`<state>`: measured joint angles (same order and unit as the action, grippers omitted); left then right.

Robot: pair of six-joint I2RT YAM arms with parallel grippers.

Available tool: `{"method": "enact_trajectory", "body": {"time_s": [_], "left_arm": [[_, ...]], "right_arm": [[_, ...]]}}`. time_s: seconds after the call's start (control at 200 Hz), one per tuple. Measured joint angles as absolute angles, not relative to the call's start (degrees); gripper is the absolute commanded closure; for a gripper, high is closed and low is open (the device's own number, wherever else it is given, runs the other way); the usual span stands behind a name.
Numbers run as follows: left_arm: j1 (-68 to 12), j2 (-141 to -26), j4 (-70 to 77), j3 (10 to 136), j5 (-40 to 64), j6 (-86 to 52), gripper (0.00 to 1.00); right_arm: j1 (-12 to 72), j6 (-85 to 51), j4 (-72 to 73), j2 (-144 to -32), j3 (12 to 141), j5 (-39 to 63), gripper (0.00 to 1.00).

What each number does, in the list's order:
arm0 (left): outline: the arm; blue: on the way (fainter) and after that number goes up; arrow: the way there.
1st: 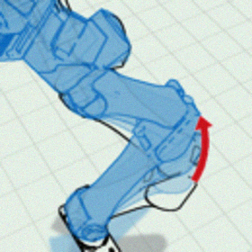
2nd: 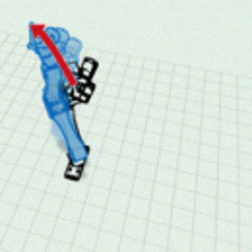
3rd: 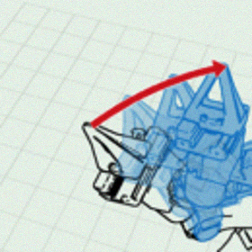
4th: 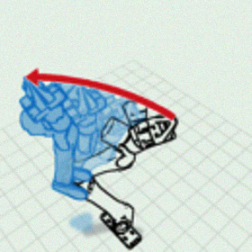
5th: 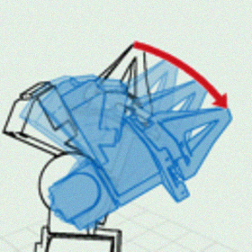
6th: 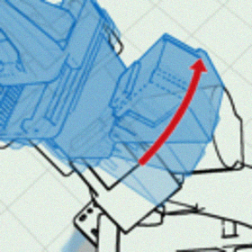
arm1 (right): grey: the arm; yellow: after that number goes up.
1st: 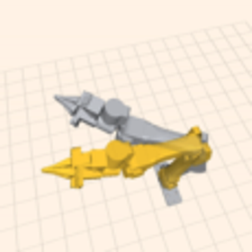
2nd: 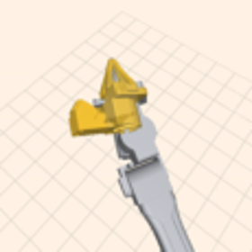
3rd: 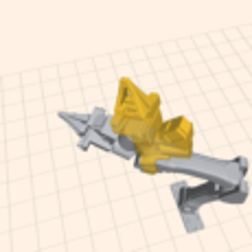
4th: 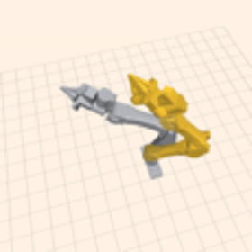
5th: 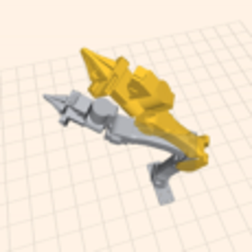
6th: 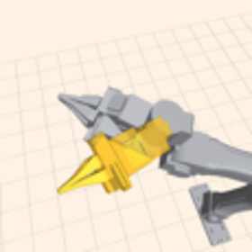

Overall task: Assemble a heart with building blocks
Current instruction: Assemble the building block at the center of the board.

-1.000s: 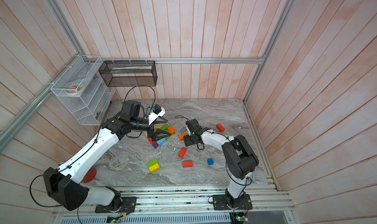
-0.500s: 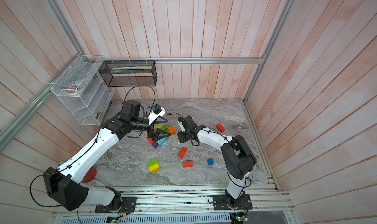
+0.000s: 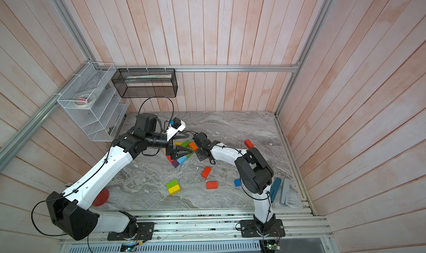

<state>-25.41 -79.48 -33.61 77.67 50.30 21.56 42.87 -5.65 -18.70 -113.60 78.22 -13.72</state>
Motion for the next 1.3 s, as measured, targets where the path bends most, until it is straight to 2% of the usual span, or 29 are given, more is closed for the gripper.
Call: {"method": "enact_trajectory", "body": {"time_s": [0.67, 1.3], "left_arm": [[-25.41, -79.48, -33.61, 77.67, 50.30, 21.56, 0.00], [-25.41, -79.48, -33.63, 77.67, 50.33, 21.56, 0.00]], "right_arm": [[43.16, -4.45, -18.87, -113.34, 76.53, -16.84, 0.70], [42.26, -4.47, -17.61, -111.96, 74.28, -16.93, 0.70]]}}
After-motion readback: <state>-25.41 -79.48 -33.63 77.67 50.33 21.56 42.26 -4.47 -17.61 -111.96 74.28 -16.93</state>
